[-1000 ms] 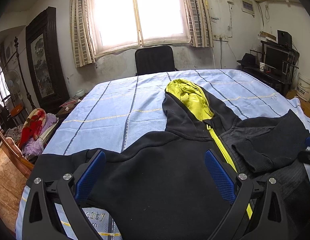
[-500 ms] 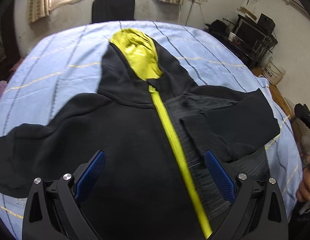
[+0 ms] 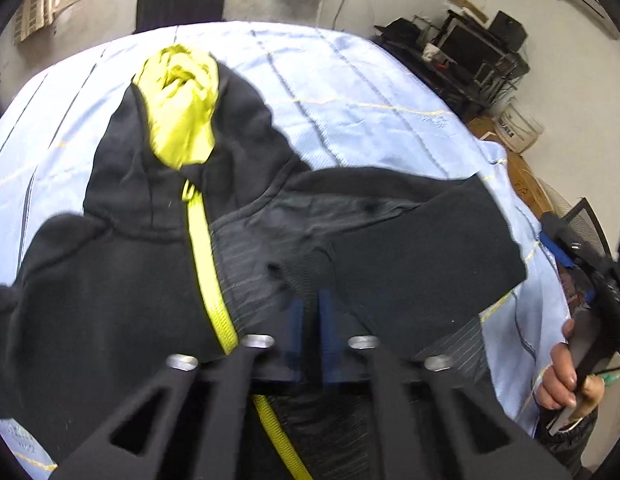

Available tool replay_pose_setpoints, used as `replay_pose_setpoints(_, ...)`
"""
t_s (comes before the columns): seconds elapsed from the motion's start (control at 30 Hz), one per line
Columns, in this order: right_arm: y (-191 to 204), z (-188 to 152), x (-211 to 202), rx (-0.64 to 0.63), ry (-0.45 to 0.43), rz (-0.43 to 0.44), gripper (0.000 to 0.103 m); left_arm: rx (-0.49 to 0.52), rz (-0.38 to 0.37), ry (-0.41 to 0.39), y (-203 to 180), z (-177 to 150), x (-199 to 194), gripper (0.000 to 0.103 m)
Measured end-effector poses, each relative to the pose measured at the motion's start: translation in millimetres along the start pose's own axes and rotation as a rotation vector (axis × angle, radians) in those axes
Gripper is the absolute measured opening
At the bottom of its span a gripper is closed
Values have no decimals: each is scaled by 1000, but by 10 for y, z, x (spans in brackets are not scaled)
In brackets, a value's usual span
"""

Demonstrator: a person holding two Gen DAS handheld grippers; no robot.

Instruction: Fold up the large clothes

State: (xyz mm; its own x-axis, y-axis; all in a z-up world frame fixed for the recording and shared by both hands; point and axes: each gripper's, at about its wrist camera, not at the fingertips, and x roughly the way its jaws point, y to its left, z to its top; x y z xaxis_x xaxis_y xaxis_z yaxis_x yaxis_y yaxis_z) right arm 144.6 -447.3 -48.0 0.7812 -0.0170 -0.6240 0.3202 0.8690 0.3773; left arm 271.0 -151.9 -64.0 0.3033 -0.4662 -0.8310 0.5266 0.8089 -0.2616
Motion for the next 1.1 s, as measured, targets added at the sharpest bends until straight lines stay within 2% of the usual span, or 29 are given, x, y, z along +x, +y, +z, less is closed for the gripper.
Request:
replay_pose_setpoints(0.17, -100, -10, 17, 38, 18, 4, 97, 44, 44, -102, -77, 40, -281, 5)
replay_pose_setpoints(0.27, -86, -14, 6, 27, 10, 0, 97, 67, 104, -175, -47, 28, -561, 5)
replay_pose_setpoints(0.43, 78, -82, -10, -46, 12, 22, 96, 39, 208, -267, 313, -100, -1026, 5)
replay_pose_setpoints(0.47, 119, -103, -8, -63, 15, 23, 90, 24, 219, -271, 399, -133, -1073, 5)
replay_pose_setpoints(0.5, 190, -132, 3, -90, 22, 23, 75, 12, 223, -269, 478, -163, -1114, 5)
replay_pose_setpoints(0.53, 256, -156, 14, -113, 30, 22, 64, -7, 229, -258, 580, -214, -1130, 5)
replay_pose_setpoints(0.57, 318, -175, 34, -134, 41, 20, 46, -19, 236, -248, 651, -255, -1125, 5)
replay_pose_setpoints(0.6, 408, -203, 72, -162, 65, 24, 38, -30, 242, -238, 710, -304, -1125, 5)
replay_pose_setpoints(0.77, 805, -355, 217, -295, 145, 18, 36, -81, 244, -194, 1029, -512, -1051, 5)
replay_pose_setpoints(0.83, 937, -418, 350, -357, 208, -5, 36, -89, 243, -166, 1105, -589, -968, 5)
replay_pose_setpoints(0.93, 913, -534, 630, -368, 329, -53, 37, -107, 253, -105, 1223, -708, -775, 5)
replay_pose_setpoints(1.0, 933, -565, 638, -408, 324, -65, 37, -123, 259, -77, 1295, -768, -675, 7)
replay_pose_setpoints(1.1, 985, -529, 606, -429, 340, -81, 38, -134, 260, -87, 1311, -762, -726, 9)
